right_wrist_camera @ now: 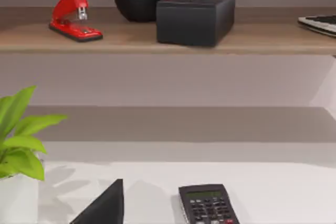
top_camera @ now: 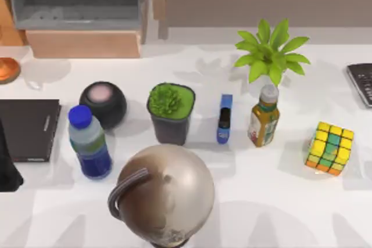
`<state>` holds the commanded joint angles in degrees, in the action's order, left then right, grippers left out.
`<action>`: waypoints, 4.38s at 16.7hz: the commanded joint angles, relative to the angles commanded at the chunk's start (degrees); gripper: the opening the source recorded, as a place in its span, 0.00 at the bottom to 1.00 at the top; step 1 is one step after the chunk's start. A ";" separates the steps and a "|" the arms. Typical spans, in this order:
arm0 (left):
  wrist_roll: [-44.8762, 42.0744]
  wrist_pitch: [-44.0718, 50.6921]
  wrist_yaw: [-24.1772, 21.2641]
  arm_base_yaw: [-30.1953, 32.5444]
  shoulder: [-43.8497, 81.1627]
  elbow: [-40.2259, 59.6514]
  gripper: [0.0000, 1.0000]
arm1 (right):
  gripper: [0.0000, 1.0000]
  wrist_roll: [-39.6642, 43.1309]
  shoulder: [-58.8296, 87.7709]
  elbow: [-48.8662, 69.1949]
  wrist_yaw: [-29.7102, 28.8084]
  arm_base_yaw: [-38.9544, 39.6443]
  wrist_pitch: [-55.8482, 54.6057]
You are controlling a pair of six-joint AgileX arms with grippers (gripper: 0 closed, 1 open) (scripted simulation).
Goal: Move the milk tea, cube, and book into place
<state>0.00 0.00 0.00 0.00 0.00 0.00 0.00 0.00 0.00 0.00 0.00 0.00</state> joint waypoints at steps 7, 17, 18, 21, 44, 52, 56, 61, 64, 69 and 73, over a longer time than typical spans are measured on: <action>0.00 0.00 0.00 0.00 0.00 0.00 1.00 | 1.00 0.27 8.98 7.91 -3.73 3.46 -4.31; 0.00 0.00 0.00 0.00 0.00 0.00 1.00 | 1.00 -0.04 66.51 42.61 -21.11 20.24 -21.85; 0.00 0.00 0.00 0.00 0.00 0.00 1.00 | 1.00 -0.16 73.15 46.22 -22.98 21.97 -23.65; 0.00 0.00 0.00 0.00 0.00 0.00 1.00 | 1.00 -0.44 91.02 56.81 -28.33 26.91 -29.07; 0.00 0.00 0.00 0.00 0.00 0.00 1.00 | 1.00 -0.11 128.15 92.00 -35.25 32.80 -36.09; 0.00 0.00 0.00 0.00 0.00 0.00 1.00 | 1.00 -0.04 133.71 101.60 -33.20 30.73 -32.16; 0.00 0.00 0.00 0.00 0.00 0.00 1.00 | 0.77 -0.04 133.71 101.60 -33.20 30.73 -32.16; 0.00 0.00 0.00 0.00 0.00 0.00 1.00 | 0.40 -0.04 133.71 101.60 -33.20 30.73 -32.16; 0.00 0.00 0.00 0.00 0.00 0.00 1.00 | 0.17 -0.04 133.71 101.60 -33.20 30.73 -32.16; 0.00 0.00 0.00 0.00 0.00 0.00 1.00 | 0.00 -0.04 133.71 101.60 -33.20 30.73 -32.16; 0.00 0.00 0.00 0.00 0.00 0.00 1.00 | 0.00 -0.04 133.71 101.60 -33.20 30.73 -32.16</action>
<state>0.00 0.00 0.00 0.00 0.00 0.00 -0.04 133.71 101.60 -33.20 30.73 -32.16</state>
